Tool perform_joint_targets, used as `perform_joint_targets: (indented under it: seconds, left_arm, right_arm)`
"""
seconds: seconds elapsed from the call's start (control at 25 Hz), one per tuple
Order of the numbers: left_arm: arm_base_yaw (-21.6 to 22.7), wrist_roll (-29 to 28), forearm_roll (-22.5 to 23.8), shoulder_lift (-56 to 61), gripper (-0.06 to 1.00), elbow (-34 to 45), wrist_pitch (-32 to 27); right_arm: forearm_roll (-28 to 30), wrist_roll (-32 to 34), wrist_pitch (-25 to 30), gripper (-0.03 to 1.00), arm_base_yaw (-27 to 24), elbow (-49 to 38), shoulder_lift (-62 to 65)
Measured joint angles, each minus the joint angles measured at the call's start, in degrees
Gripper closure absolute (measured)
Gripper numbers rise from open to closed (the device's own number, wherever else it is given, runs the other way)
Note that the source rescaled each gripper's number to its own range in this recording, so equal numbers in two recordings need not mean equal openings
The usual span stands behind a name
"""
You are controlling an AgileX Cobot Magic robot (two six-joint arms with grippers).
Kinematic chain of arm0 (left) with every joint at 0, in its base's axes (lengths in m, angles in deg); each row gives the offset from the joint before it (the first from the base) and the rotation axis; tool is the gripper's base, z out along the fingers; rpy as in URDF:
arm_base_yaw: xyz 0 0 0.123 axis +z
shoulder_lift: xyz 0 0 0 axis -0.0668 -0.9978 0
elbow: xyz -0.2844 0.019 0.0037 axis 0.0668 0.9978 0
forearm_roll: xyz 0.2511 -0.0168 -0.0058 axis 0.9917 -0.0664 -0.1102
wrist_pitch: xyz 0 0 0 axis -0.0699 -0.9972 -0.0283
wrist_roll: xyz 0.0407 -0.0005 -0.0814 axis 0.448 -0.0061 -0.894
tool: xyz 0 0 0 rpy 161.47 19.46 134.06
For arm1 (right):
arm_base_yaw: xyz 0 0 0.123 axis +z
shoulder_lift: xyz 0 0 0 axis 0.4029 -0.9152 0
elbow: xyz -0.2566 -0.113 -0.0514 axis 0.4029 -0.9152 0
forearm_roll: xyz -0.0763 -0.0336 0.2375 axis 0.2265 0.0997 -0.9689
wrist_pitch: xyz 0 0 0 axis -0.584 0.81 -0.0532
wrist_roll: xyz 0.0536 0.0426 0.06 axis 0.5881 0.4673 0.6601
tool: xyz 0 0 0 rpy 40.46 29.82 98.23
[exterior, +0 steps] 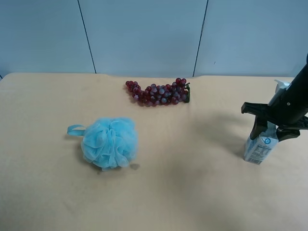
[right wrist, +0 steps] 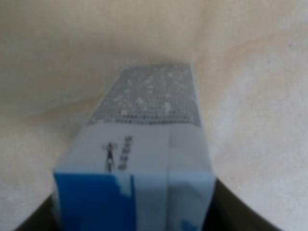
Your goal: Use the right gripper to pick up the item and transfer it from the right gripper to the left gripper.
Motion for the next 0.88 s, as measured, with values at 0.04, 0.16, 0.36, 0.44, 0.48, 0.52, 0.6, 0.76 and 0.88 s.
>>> perform_joint_targets:
  seconds: [0.04,0.16,0.36,0.44,0.48,0.52,0.6,0.76,0.88]
  left_arm:
    - [0.00,0.00,0.00,0.00,-0.06,0.00,0.00]
    - [0.00,0.00,0.00,0.00,-0.06,0.00,0.00]
    - [0.00,0.00,0.00,0.00,-0.06,0.00,0.00]
    - [0.00,0.00,0.00,0.00,-0.06,0.00,0.00]
    - [0.00,0.00,0.00,0.00,-0.06,0.00,0.00]
    - [0.00,0.00,0.00,0.00,-0.06,0.00,0.00]
    - [0.00,0.00,0.00,0.00,-0.06,0.00,0.00]
    - [0.00,0.00,0.00,0.00,-0.06,0.00,0.00]
    - [0.00,0.00,0.00,0.00,-0.06,0.00,0.00]
  right_arm:
    - [0.05,0.16,0.00,0.96,0.00,0.00,0.00]
    - [0.09,0.22,0.00,0.96,0.00,0.00,0.00]
    - [0.11,0.22,0.00,0.96,0.00,0.00,0.00]
    - [0.11,0.22,0.00,0.96,0.00,0.00,0.00]
    - [0.11,0.22,0.00,0.96,0.00,0.00,0.00]
    - [0.11,0.22,0.06,0.96,0.00,0.00,0.00]
    - [0.16,0.12,0.19,0.96,0.00,0.00,0.00]
    - [0.01,-1.41,1.38,0.96,0.00,0.10,0.13]
    - [-0.72,-3.01,3.48,0.96,0.00,0.10,1.25]
